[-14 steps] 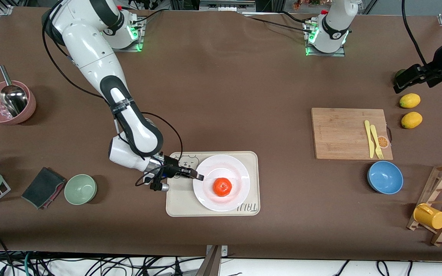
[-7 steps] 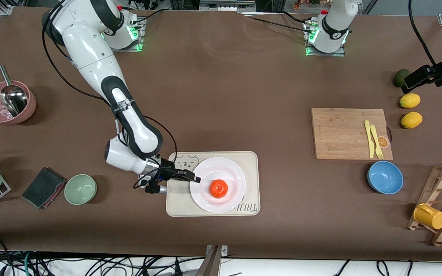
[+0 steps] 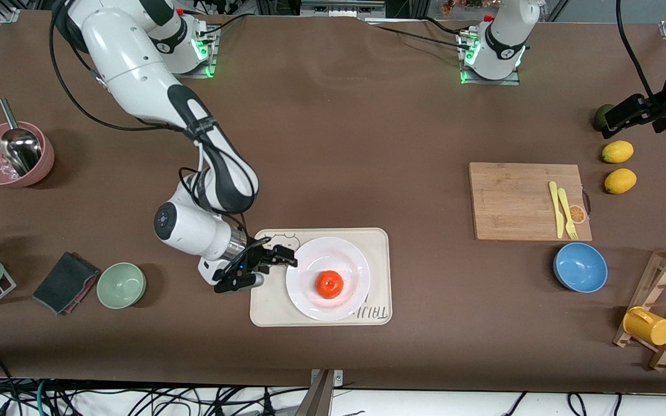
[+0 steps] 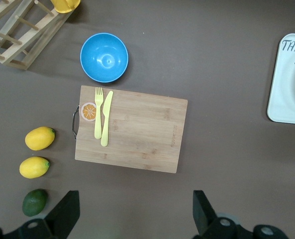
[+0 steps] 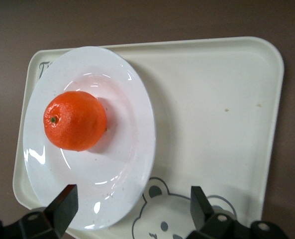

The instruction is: Place orange and plate with both arms

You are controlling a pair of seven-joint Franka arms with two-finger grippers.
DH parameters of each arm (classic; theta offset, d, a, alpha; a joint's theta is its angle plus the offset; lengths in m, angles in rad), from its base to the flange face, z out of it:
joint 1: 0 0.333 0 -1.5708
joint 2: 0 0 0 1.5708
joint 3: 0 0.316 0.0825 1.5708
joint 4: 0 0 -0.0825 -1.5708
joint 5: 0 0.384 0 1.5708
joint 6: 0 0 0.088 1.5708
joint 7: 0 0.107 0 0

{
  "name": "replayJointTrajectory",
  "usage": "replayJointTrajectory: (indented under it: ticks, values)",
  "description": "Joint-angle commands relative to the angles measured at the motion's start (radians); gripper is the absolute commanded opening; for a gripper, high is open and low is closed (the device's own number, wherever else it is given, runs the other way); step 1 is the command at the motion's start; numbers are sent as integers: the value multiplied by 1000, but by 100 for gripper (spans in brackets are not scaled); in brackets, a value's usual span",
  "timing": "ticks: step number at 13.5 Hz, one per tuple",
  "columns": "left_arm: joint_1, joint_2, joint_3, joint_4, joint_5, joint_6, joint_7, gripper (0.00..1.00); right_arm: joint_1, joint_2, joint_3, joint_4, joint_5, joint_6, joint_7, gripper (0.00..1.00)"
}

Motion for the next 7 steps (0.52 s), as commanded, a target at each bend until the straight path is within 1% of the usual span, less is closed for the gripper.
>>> replayJointTrajectory:
  ticks: [1,2,3,4,6,7]
  values:
    - [6,2,-8,15,-3,-22,28,100,3,-142,-68,-64,-185,-196,18,100]
    - [6,2,-8,16,-4,-31,28,100,2,-184,-79,-63,-280,-280,18,100]
    - [6,2,-6,16,-3,-36,26,100,2,-230,-88,-63,-354,-375,19,100]
    - [7,2,-4,18,-3,-38,26,100,2,-277,-108,-61,-403,-479,21,100]
    - [7,4,-4,19,-3,-36,26,100,2,-382,-157,-60,-452,-653,21,100]
    - [7,4,-4,19,-3,-36,26,100,-3,-437,-186,-58,-457,-720,22,100]
